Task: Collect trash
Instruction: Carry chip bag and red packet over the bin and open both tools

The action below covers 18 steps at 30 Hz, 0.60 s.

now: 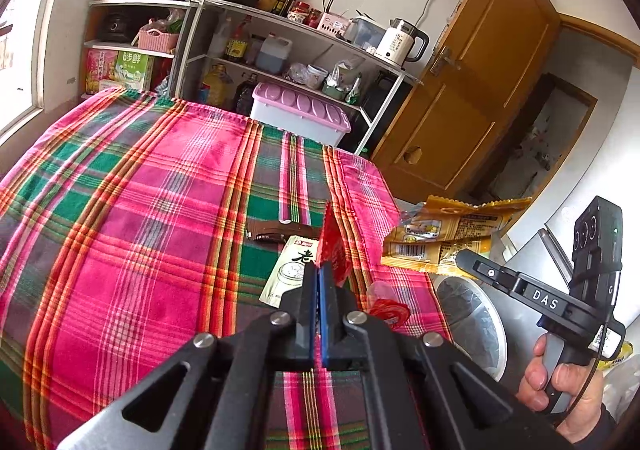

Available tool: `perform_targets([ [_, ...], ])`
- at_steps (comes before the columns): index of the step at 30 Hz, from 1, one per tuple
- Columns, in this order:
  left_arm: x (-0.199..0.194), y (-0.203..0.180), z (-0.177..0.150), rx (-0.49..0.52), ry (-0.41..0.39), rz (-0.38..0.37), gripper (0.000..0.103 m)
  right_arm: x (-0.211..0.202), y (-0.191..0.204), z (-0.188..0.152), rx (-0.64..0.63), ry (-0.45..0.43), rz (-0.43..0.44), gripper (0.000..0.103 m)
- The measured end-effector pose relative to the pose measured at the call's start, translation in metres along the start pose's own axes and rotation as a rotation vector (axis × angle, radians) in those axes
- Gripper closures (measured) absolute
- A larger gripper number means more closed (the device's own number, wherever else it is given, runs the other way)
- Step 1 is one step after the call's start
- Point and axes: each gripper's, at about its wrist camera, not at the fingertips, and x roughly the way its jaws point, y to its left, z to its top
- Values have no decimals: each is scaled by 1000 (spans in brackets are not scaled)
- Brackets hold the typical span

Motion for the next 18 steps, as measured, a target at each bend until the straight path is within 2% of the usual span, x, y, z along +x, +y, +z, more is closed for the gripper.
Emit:
perform_targets([
  [8, -34, -29, -8, 75, -11, 41, 102, -52, -5, -22, 29, -39, -7, 100],
  [18, -49, -74, -24, 134, 1, -40, 102, -98, -34, -46, 106, -60, -42, 100],
])
